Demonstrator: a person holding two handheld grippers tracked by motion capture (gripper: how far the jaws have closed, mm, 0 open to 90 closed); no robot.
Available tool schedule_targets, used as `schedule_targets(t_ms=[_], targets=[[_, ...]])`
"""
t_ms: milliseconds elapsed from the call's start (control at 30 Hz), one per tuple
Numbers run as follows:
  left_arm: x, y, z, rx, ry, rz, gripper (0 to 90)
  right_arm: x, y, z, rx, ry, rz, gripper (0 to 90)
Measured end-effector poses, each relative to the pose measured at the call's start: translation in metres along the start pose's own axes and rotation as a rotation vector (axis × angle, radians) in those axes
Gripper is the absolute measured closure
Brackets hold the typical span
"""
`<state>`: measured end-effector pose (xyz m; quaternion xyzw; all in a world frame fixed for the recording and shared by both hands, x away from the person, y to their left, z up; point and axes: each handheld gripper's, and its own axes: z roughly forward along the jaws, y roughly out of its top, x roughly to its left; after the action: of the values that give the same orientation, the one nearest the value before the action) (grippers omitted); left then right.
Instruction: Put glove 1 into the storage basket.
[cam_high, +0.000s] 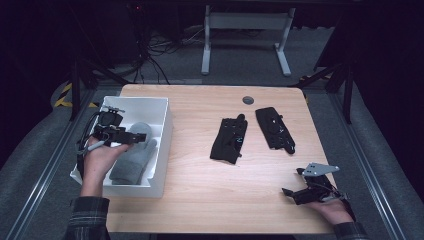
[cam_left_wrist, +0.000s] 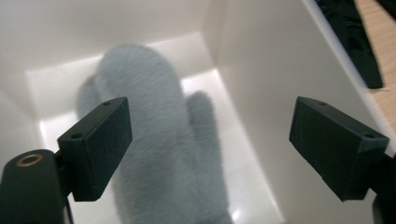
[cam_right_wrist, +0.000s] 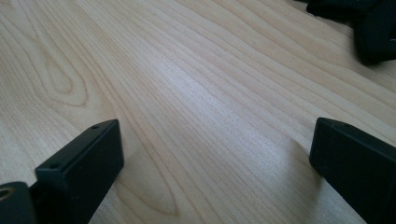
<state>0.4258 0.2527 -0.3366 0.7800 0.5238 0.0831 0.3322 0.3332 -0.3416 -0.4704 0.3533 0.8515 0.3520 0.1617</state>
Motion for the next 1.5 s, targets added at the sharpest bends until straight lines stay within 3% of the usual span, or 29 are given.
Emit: schedule_targets(t_ms=[133,200,400,500,667,800,1167,1267,1367,1467,1500], targets=[[-0.018,0.008,-0.006,-0.021,-0.026,0.049,11.9,0.000,0.000,0.000,0.000,-0.001,-0.001,3.1],[-0.028,0.011,-0.007,-0.022,-0.058,0.066,11.2,0.000,0.000,0.000,0.001,-0.001,0.000,3.1],[-0.057,0.019,0.001,-0.030,-0.111,0.133,7.1,0.000,0.000,0.000,0.001,0.000,0.001,2.9],[-0.066,0.021,0.005,-0.025,-0.113,0.153,4.7,0.000,0.000,0.000,0.001,-0.001,0.001,3.0],[-0.096,0.025,0.018,-0.012,-0.124,0.205,0.2,0.000,0.000,0.000,0.001,0.000,0.001,3.0],[-0.112,0.025,0.025,-0.013,-0.148,0.234,0.2,0.000,0.000,0.000,0.001,-0.001,0.001,2.9],[-0.158,0.014,0.056,-0.008,-0.141,0.325,0.7,0.000,0.000,0.000,0.001,-0.001,0.001,2.9],[-0.162,0.011,0.061,-0.006,-0.144,0.331,0.9,0.000,0.000,0.000,0.001,-0.001,0.001,2.9],[-0.171,0.005,0.067,-0.009,-0.090,0.377,1.1,0.000,0.000,0.000,0.002,-0.002,0.002,2.7],[-0.175,0.001,0.070,-0.019,-0.139,0.367,1.2,0.001,0.000,0.000,0.003,-0.005,0.001,2.3],[-0.176,-0.002,0.073,-0.013,-0.137,0.372,1.1,0.001,0.000,0.000,0.003,-0.006,0.000,2.3]])
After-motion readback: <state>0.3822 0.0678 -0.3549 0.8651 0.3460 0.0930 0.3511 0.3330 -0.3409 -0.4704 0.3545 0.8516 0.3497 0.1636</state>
